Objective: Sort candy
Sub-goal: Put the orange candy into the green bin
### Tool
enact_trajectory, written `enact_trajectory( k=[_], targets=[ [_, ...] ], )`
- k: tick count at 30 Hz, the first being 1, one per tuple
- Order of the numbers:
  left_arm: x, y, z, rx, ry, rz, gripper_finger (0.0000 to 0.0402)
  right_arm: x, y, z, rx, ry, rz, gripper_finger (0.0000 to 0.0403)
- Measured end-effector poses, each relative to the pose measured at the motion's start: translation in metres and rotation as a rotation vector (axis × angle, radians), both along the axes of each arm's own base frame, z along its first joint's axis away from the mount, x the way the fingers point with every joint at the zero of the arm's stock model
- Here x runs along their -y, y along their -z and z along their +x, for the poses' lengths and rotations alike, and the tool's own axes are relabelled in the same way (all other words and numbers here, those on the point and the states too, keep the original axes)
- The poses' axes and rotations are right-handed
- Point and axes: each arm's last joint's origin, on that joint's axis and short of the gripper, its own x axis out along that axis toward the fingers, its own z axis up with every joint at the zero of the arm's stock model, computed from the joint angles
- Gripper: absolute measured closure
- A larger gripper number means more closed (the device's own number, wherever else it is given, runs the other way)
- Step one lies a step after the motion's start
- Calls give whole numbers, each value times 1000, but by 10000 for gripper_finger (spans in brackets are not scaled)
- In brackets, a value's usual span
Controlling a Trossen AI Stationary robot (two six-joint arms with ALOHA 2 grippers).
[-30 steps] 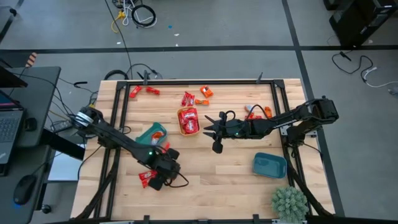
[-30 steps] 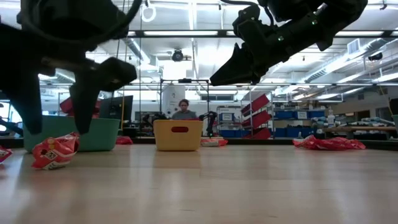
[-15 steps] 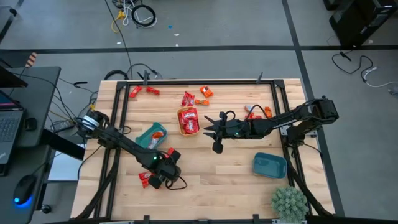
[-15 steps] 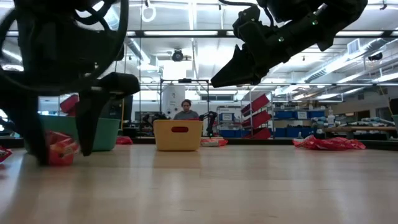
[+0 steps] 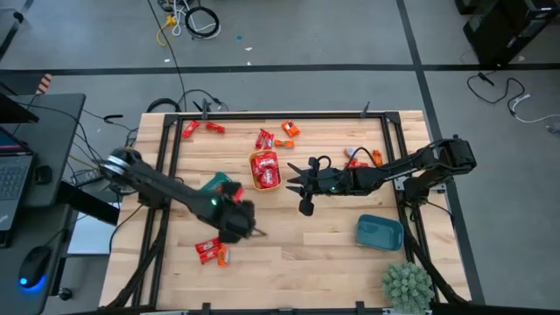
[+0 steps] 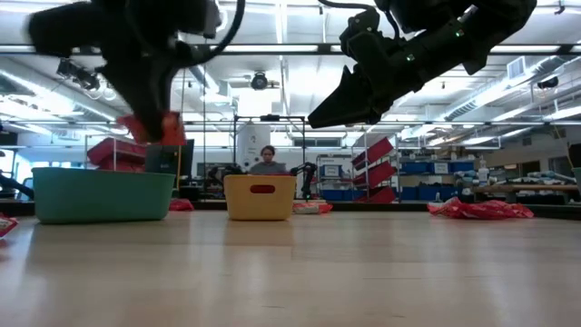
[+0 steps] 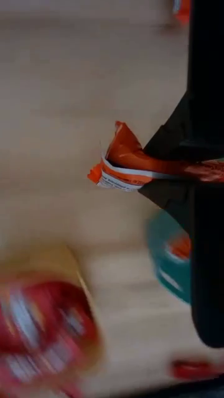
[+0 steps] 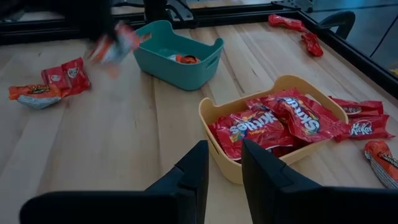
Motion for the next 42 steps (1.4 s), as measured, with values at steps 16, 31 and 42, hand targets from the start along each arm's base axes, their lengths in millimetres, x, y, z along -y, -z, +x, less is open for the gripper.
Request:
enact_trajectory(
  k=[16, 31, 42],
  targets=[
    [-63, 32, -67, 71, -609, -189, 387, 0, 0, 0, -3, 0, 0, 321],
    [-62, 43, -62, 96, -539, -284, 336, 0, 0, 0, -1, 0, 1, 321],
    [-60, 23, -53, 136, -504, -306, 232, 0, 0, 0, -1, 0, 1, 321]
  ],
)
